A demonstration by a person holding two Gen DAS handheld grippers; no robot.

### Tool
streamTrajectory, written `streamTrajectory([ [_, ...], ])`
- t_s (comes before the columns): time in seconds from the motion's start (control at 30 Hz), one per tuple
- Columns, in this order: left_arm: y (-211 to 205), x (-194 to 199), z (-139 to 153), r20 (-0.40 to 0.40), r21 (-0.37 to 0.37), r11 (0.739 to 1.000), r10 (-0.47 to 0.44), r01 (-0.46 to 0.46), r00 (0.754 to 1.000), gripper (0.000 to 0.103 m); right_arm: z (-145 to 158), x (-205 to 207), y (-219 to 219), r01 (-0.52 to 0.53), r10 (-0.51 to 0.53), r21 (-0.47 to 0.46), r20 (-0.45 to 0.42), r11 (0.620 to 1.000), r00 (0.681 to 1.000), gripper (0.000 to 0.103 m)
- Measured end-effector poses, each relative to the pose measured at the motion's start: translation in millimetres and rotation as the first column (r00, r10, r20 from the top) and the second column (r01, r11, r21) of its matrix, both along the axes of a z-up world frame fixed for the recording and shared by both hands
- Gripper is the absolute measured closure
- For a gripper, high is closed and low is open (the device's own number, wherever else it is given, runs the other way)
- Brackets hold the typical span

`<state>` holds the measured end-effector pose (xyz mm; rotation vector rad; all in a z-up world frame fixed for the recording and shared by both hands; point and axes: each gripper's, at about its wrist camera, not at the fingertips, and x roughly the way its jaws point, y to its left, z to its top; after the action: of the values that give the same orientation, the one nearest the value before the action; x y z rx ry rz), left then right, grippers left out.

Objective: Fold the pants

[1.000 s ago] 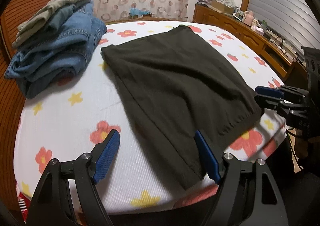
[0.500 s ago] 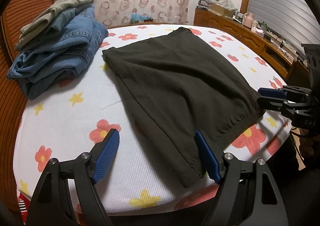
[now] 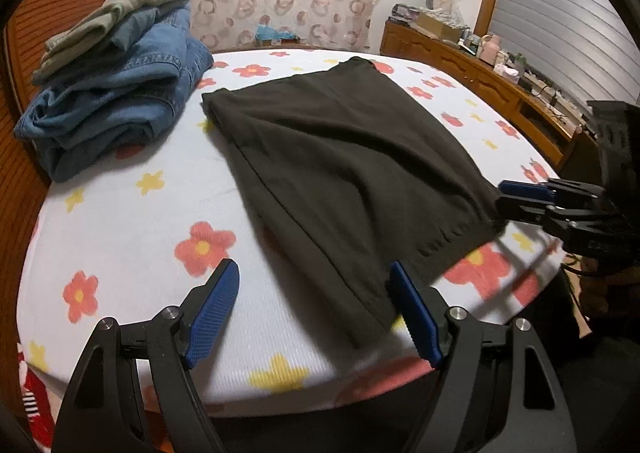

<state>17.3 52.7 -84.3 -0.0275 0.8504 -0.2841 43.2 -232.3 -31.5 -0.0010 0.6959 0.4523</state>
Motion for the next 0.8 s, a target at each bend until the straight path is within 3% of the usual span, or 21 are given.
streamTrajectory([
  [0.23,-5.2,-9.9,1.8,-0.003,-0.034,0.999,-0.039,0.039,0.999,0.056,-2.0,-5.8,7.6,-0.029,0.029,-0.018,-0.004,0.999,1.0,0.065],
  [0.5,-9.3,-9.8,1.1,-0.001,-0.049,0.998,-0.048,0.047,0.999,0.059,-3.0,-4.1,7.4,-0.021,0.02,-0.015,-0.018,1.0,1.0,0.065],
  [0.63,-11.3,-10.0,0.9,-0.006,-0.067,0.996,-0.065,0.064,0.998,0.076,-3.4,-2.0,7.6,-0.024,0.024,-0.008,-0.023,1.0,0.999,0.065],
  [0.8,-13.2,-11.4,5.3,0.003,-0.069,0.995,-0.076,0.076,0.997,0.089,-2.3,-1.4,4.8,-0.065,0.066,0.029,-0.034,0.997,0.997,0.081],
])
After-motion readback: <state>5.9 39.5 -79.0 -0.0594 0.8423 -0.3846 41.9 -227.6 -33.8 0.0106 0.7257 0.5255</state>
